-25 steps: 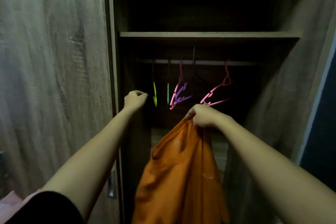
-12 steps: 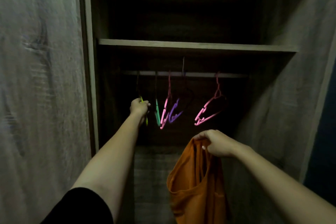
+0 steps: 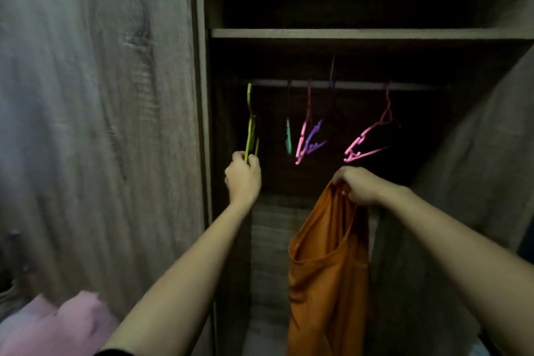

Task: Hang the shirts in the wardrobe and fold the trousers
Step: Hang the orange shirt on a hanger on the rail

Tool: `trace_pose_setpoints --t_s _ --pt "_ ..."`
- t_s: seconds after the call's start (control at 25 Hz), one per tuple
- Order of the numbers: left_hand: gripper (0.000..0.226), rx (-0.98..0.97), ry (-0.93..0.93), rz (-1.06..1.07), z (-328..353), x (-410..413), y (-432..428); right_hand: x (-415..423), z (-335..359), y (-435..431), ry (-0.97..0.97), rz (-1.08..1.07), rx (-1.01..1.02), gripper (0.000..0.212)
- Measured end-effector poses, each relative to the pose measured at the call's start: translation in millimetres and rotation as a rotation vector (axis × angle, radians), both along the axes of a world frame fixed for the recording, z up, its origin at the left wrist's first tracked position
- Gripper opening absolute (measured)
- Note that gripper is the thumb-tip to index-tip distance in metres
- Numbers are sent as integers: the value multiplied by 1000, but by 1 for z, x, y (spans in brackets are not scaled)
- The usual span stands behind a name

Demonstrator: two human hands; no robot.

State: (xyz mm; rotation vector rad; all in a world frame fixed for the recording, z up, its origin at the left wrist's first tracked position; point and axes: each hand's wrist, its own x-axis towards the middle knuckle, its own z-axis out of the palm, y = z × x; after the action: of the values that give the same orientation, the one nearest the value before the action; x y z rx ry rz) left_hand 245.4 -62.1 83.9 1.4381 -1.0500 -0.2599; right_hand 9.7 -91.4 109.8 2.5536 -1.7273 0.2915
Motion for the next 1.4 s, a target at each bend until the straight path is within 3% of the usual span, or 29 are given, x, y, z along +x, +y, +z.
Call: trace_pose_setpoints --t_s 0.12,0.36,0.56,0.68,0.88,1.0,1.08,1.16,1.24,1.32,1.4 --pt "34 -36 -134 101 -36 38 62 11 -3 11 -4 91 -1 43" --pt "20 -193 -243 -9 -74 79 128 -4 -6 9 -209 38 -32 53" --pt "17 -157 -105 -212 -110 101 172 5 -1 23 -293 68 -36 58" --pt "19 -107 -140 -286 -107 97 176 4 9 27 -302 88 -42 59" --pt "30 -100 -353 -399 -86 71 165 43 26 55 -175 378 -3 64" --pt "18 -154 -370 -412 -78 54 150 62 38 71 -175 573 76 57" --pt "19 -231 -279 -403 -75 54 146 53 43 72 -86 547 -72 47" --pt "19 -296 -196 -405 -67 57 147 34 47 67 76 451 -417 60" --pt "18 -327 -279 -246 -62 57 146 24 47 64 92 493 -576 70" --pt "28 -378 -508 151 -60 47 143 24 47 64 27 526 -624 59" --pt "34 -498 -671 265 -67 27 141 23 49 63 -27 512 -640 52"
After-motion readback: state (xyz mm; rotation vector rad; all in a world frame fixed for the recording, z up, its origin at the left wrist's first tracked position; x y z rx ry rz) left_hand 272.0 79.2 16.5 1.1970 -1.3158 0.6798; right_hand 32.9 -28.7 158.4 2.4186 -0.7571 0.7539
